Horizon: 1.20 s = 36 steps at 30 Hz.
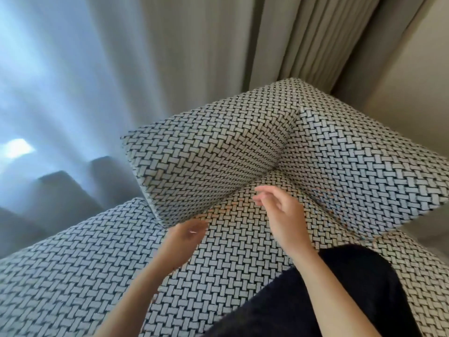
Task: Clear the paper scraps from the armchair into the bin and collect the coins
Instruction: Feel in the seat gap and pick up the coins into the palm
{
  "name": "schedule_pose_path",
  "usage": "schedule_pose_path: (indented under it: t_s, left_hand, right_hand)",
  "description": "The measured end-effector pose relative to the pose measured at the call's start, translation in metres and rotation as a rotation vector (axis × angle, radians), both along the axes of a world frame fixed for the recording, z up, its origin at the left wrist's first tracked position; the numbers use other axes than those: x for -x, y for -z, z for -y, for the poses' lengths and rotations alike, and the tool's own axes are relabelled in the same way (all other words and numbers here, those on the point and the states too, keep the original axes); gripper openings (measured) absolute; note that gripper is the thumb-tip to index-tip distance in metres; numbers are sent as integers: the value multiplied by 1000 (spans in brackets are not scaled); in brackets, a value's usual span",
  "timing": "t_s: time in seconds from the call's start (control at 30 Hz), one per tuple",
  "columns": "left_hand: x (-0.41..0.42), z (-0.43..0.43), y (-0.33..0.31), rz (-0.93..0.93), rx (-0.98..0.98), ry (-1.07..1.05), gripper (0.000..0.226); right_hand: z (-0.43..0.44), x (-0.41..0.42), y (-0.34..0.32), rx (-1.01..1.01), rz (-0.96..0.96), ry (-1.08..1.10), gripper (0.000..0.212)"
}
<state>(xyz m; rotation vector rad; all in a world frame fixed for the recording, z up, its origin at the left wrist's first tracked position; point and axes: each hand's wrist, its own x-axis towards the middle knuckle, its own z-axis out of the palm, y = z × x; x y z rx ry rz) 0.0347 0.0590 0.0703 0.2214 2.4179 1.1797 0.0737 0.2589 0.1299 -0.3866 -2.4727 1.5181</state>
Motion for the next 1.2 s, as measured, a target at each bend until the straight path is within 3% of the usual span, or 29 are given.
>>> schedule_pose_path:
  t_s: [0.2,0.47,0.63,0.97,1.2]
  left_hand:
    - [-9,24,46,-1,75,-27,38]
    - [53,-56,100,-188,533,637,95]
    - [87,-91,109,-173,649,837,121]
    - [93,-94,117,-112,626,885,119]
    - [93,-95,115,-90,649,907,117]
  right_hand:
    - [23,13,39,-105,160,-123,24]
    - [-11,25,68,-263,371,-218,29]
    - [-47,50,76,-306,416,-242,32]
    - [-43,130,130,-481,541,-617,43]
    - [-28,144,147,-651,510,-608,43]
